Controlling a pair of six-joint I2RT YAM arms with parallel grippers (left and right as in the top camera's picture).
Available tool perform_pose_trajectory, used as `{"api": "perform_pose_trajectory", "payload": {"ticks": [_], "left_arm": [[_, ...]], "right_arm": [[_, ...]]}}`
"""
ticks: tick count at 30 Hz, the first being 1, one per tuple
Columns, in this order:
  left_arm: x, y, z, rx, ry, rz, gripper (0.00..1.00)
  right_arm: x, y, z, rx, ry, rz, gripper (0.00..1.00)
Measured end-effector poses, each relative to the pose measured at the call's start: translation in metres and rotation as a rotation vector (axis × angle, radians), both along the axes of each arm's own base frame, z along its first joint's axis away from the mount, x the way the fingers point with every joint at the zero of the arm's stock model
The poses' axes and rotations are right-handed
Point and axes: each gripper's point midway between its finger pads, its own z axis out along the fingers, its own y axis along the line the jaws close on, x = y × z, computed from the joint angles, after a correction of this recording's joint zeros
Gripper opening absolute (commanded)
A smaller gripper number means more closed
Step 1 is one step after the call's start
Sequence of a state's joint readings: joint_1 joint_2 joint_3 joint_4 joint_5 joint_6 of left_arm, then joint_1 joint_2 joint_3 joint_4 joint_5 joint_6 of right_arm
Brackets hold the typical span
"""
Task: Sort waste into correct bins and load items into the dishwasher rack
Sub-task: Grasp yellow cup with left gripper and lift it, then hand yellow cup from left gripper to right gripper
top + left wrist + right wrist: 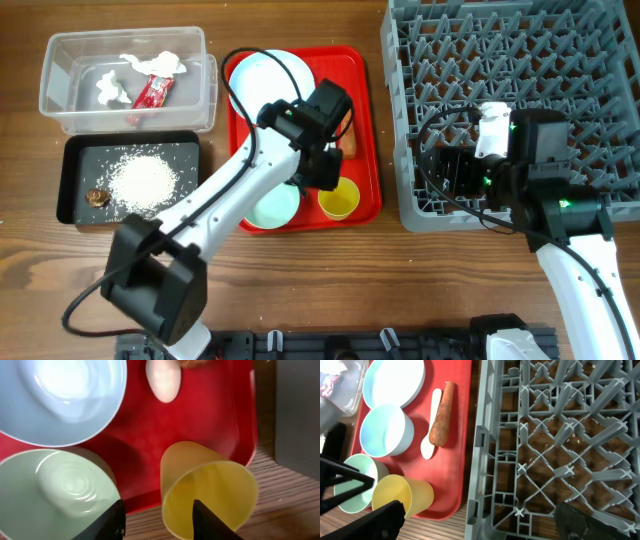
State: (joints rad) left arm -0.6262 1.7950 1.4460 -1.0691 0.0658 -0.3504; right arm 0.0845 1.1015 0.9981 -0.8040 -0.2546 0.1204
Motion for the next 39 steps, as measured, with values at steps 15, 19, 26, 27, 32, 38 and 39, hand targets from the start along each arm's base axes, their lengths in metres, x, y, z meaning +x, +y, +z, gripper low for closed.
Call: {"api": "perform_pose_trajectory", "payload": {"ticks": [15,19,26,27,32,38,39], "left_arm": [[-0.013,-0.012,-0.042,0.018,0.043,-0.043,0.04],[-0.011,-0.011,-0.038,-0.055,0.09,-0.011,0.04],[0.046,0.024,0.058,-0.677,0.088,0.131,0.04],[0.051,0.028,0.078,-0.814,0.086,0.117,0.04],[0.057,0.031,0.145,-1.211,0.048,-0.026,0.04],[0.041,0.017,0.176,-1.375,0.07,-0.172,0.04],[0.039,0.014,0.177,-1.382,0.076,-0.183,0.04]], "right_arm": [[0.0,0.0,0.0,0.0,0.0,0.0,0.99],[0.0,0.0,0.0,0.0,-0.001,0.0,0.99],[0.016,0.039,0.037,0.196,-0.147,0.146,0.99],[0.021,0.049,0.053,0.253,-0.205,0.193,0.99],[0.03,0.088,0.118,0.485,-0.42,0.413,0.99],[0.028,0.127,0.127,0.658,-0.392,0.598,0.98],[0.026,0.133,0.127,0.674,-0.386,0.622,0.98]]}}
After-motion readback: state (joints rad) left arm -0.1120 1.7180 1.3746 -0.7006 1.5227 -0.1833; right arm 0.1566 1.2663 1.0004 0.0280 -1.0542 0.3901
